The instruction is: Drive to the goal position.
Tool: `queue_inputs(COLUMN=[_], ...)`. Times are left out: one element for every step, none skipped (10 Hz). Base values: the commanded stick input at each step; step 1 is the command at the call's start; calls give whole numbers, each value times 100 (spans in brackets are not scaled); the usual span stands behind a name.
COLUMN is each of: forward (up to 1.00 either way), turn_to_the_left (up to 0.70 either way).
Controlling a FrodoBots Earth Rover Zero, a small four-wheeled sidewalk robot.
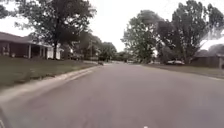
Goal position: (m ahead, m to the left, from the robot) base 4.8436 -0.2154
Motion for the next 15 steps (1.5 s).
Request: queue_inputs(forward=[70, 70, 70, 70, 70, 70, 70, 70, 70, 70, 70, 70, 70, 70, 70], turn_to_the_left=[0, 0, 0, 0, 0, 0, 0, 0, 0, 0, 0, 0, 0, 0, 0])
